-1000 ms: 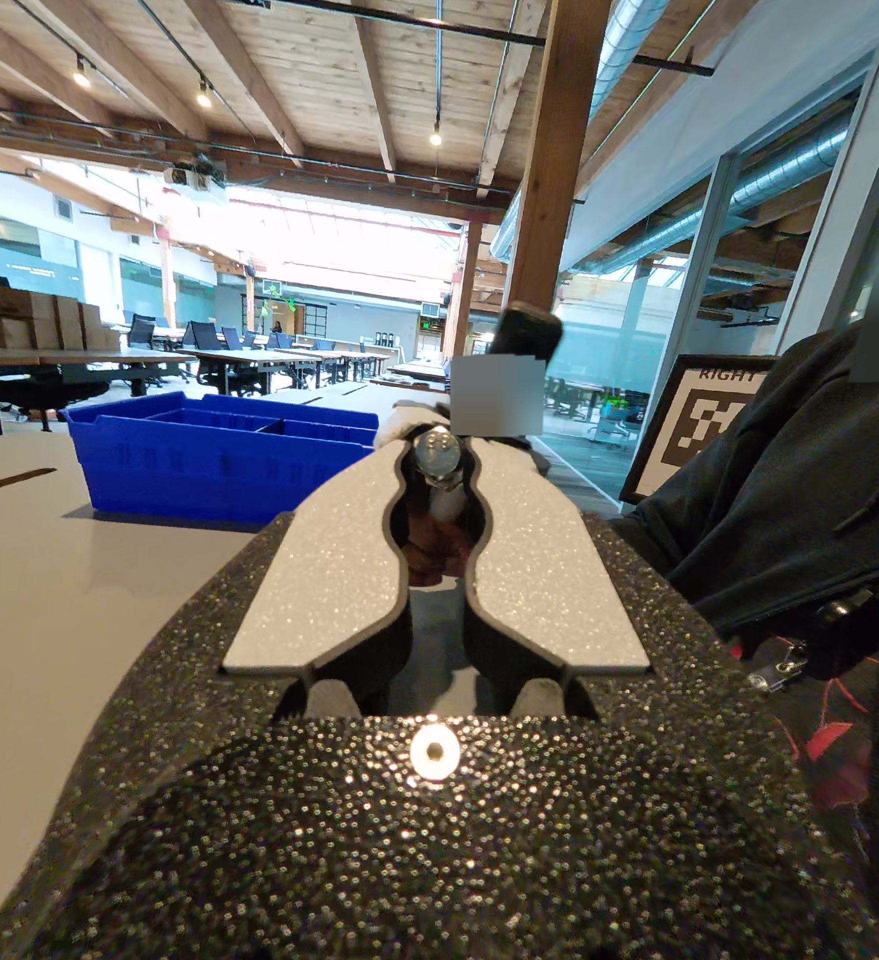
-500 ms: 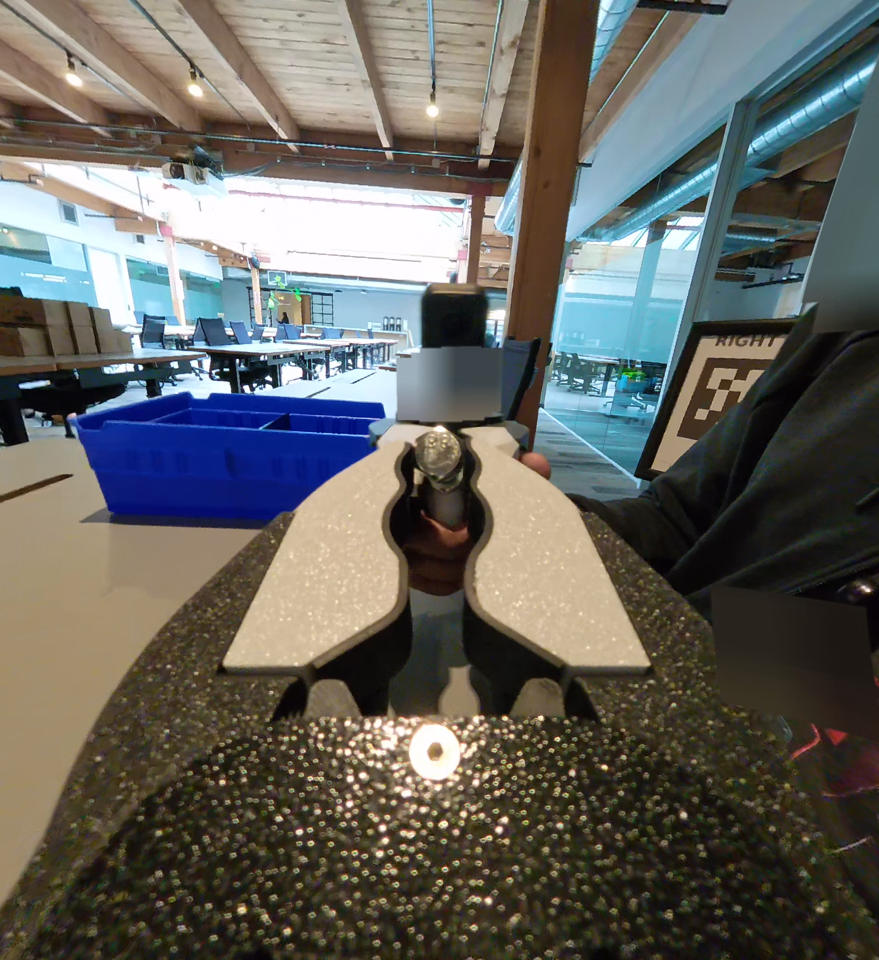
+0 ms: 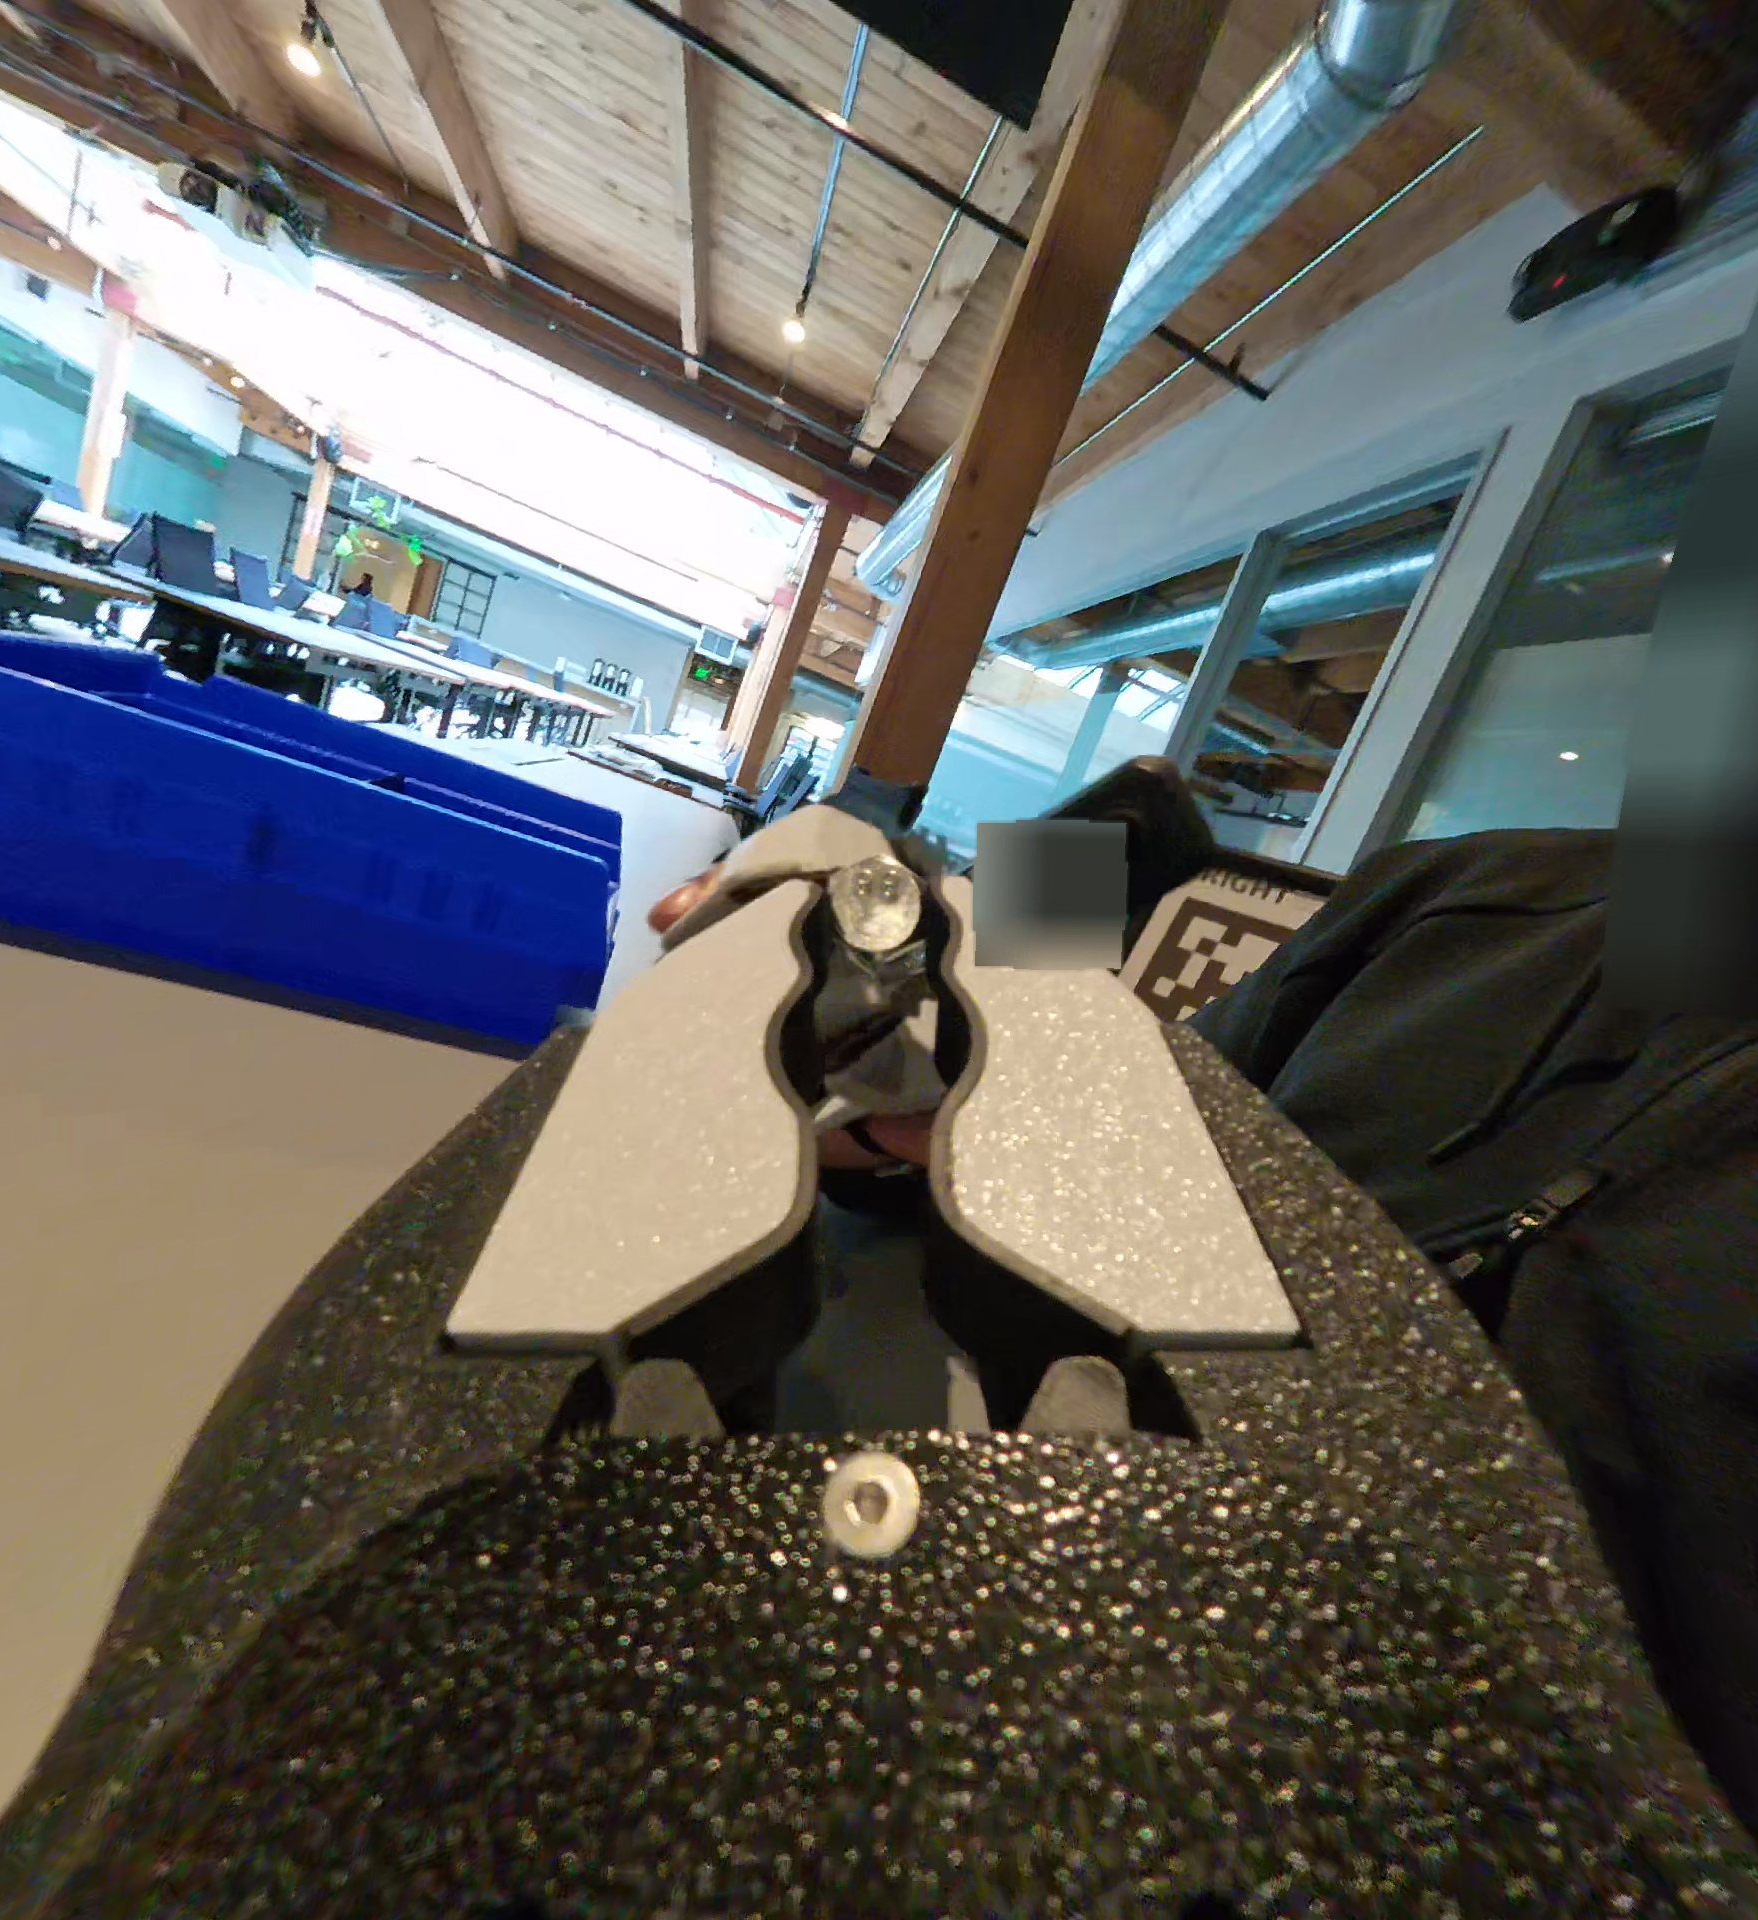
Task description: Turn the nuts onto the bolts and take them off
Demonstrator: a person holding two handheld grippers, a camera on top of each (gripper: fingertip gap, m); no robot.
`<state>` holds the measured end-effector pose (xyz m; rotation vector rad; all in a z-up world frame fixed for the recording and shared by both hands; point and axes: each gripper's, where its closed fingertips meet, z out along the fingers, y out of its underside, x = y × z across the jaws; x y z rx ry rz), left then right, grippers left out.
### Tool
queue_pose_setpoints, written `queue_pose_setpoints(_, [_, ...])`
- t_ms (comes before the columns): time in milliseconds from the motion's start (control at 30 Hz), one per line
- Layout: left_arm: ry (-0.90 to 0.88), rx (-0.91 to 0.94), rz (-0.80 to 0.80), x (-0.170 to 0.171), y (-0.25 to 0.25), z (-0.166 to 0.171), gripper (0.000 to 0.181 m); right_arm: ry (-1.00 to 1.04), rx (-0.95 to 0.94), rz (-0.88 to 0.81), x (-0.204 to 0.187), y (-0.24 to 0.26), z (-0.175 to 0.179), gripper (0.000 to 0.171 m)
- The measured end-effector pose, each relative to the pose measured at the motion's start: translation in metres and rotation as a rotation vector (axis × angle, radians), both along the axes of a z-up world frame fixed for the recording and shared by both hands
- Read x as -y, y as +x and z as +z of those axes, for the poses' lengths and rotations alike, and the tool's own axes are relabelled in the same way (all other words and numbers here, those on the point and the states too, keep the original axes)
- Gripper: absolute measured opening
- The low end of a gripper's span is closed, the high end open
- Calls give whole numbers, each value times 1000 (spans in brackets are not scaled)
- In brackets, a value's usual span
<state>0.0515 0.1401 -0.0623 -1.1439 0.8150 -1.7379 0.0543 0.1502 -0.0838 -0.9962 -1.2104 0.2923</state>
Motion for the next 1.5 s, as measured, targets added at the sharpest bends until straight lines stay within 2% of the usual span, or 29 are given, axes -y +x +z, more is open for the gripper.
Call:
queue_pose_setpoints(67, [-15, 39, -15, 0, -4, 4, 17, -130, -46, 64, 0, -2, -1, 46])
queue_pose_setpoints(267, [-68, 128, -59, -1, -12, 11, 17, -494, -219, 293, 9, -3, 8, 41])
queue_pose_setpoints(567, [-9, 75, 4, -2, -7, 9, 17, -716, -295, 460, 17, -3, 13, 38])
queue_pose_setpoints(733, [77, -16, 89, -2, -1, 4, 17, -743, -331, 464, 14, 0, 16, 36])
queue_pose_setpoints(833, [112, -58, 120, -2, 2, 1, 17, -702, -302, 442, 14, 0, 15, 18])
queue_pose_setpoints(933, [93, -75, 110, -3, 4, -2, 17, -528, -221, 336, 12, 2, 12, 18])
queue_pose_setpoints(1133, [-31, -60, 19, -4, 6, -10, 17, 58, 26, 39, 9, 4, 4, 18])
queue_pose_setpoints(1200, [-25, -55, 22, -4, 5, -9, 17, 132, 42, 3, 10, 4, 5, 18])
queue_pose_setpoints(1333, [40, -44, 64, -3, 2, -3, 17, -80, -75, 117, 13, 0, 10, 42])
queue_pose_setpoints(1500, [120, -27, 123, -1, -1, 5, 17, -427, -224, 309, 15, 1, 15, 45])
